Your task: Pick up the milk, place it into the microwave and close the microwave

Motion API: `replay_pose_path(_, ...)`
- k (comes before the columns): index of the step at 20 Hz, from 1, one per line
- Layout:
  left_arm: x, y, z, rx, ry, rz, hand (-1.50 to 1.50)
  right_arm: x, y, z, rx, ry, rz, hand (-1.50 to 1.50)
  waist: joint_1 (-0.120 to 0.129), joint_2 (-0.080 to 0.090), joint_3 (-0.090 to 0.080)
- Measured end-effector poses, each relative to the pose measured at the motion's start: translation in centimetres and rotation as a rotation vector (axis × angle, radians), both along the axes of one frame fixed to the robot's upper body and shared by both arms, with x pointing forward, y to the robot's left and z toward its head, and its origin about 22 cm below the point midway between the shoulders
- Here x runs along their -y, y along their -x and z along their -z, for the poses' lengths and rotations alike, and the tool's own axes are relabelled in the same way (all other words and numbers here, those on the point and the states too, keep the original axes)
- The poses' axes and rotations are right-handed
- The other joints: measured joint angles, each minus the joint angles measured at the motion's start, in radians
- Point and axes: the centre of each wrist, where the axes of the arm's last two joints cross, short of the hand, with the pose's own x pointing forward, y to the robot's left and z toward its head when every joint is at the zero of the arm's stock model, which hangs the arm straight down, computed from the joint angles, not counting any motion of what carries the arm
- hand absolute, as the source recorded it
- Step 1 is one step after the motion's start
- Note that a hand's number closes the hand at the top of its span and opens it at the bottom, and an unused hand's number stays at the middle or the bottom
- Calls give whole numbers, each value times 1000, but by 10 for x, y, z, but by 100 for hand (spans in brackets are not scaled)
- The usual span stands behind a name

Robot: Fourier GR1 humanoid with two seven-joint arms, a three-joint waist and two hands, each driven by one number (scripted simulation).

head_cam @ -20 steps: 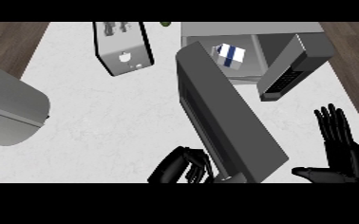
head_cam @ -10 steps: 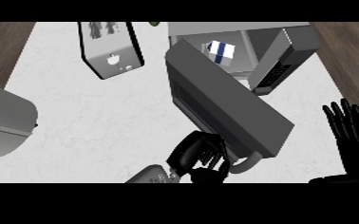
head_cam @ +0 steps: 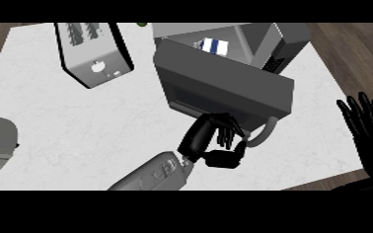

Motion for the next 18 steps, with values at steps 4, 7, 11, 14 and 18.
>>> replay_pose_path(4,3,-14,-17,49,94,-66,-150,0,-6,-13,36,-2,-24,-150,-33,9,-1)
replay_pose_path(7,5,-23,-26,76,133,-101,-150,-1,-10,-20,53,-17,-44,-150,-56,17,0)
replay_pose_path(11,7,-36,-36,107,163,-142,-150,1,-14,-30,70,-22,-69,-150,-86,27,2)
replay_pose_path(14,9,-44,-43,123,179,-163,-150,-1,-20,-37,83,-31,-93,-150,-104,35,2)
replay_pose_path(18,11,-55,-51,144,194,-188,-150,-1,-27,-48,105,-34,-133,-150,-126,44,3)
